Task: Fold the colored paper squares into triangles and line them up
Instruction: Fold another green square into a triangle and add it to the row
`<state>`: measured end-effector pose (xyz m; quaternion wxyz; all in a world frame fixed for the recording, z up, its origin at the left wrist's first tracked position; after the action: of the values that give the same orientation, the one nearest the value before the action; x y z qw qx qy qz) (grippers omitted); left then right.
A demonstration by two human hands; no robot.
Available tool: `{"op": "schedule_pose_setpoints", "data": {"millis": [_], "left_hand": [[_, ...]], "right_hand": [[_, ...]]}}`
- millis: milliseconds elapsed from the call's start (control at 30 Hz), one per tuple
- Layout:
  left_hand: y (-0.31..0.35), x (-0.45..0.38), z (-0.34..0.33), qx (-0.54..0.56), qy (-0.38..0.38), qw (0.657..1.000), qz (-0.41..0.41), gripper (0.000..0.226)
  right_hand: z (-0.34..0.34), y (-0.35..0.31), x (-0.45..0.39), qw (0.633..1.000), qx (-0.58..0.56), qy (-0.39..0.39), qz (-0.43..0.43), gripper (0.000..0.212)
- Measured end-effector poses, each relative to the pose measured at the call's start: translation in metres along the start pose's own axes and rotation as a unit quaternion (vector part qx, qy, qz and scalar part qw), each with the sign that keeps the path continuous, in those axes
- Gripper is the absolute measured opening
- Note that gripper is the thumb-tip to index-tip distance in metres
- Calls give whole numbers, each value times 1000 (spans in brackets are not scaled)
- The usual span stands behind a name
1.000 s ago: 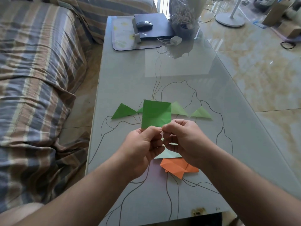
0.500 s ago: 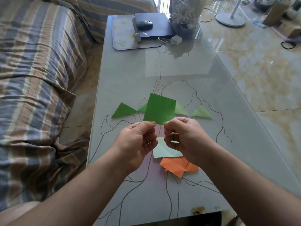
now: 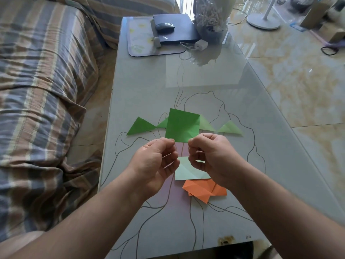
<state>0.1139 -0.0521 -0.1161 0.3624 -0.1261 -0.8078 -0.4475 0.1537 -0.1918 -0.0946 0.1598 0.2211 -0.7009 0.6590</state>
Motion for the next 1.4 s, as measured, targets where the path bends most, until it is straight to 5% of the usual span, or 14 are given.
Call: {"op": "schedule_pose_setpoints", "data": {"millis": [567,667,767,833,1000,1200,1400], "left_hand": [[14,4,-1,-22,-1,999,-46,7],[19,3,-2,-7,-11,997,-71,5],[27,2,1,-11,2,994,-106,10],[31,3,2,-32,5,992,-119,12],[32,6,2,-153,13,976,-153,21],[39,18,-6,-282,-18,934,-217,36],[47,18,-6,-251,-33,944,-213,31]], "right_hand": [[-10,5,3,998,0,-48,-34,36],[-15,7,9,996,33,-69,-41,20],[-11,7,8,997,27,-54,-50,62],[-1,-4,2,999,28,-9,-12,69],[26,-38,-1,993,31,59,97,32],[9,-32,2,986,124,-45,97,17],[-13,-24,11,966,164,-161,118,39]]}}
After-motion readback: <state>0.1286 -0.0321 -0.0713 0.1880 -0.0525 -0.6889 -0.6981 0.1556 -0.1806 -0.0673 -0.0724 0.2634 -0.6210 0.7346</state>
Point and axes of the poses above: each hand's wrist, its own x-axis away from the middle knuckle, its own z-axis out of the back of the hand, y = z × x, the point moved 10 cm from there along -x, towards the middle knuckle, and after that the axes turned 7 degrees about y, right-handed, at the moved point
